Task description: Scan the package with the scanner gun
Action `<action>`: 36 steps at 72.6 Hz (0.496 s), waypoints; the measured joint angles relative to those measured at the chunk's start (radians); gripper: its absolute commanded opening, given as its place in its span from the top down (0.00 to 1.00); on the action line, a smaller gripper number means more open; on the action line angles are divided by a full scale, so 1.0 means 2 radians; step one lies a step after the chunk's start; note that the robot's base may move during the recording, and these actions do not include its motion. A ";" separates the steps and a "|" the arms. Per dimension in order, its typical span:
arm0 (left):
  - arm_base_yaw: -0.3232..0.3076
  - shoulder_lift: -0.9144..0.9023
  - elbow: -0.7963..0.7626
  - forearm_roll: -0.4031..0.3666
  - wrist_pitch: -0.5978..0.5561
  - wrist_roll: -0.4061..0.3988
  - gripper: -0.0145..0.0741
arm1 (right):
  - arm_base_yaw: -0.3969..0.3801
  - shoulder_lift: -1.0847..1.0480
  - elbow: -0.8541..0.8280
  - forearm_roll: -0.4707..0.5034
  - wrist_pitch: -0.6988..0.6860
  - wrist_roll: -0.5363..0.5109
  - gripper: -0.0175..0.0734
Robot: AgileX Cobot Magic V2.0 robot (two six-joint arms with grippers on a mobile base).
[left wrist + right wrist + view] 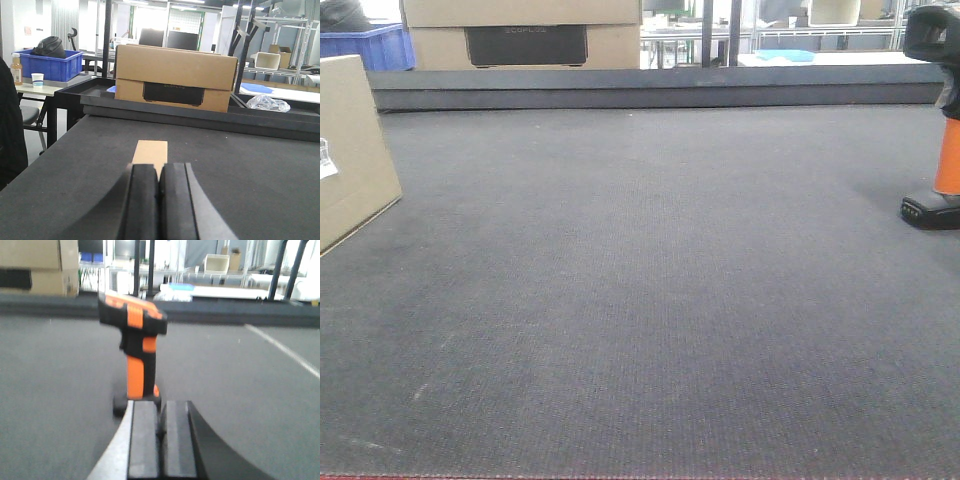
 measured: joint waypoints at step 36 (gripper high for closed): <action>0.000 0.000 0.000 0.000 -0.001 0.000 0.96 | 0.008 0.000 0.000 0.022 0.016 0.000 0.99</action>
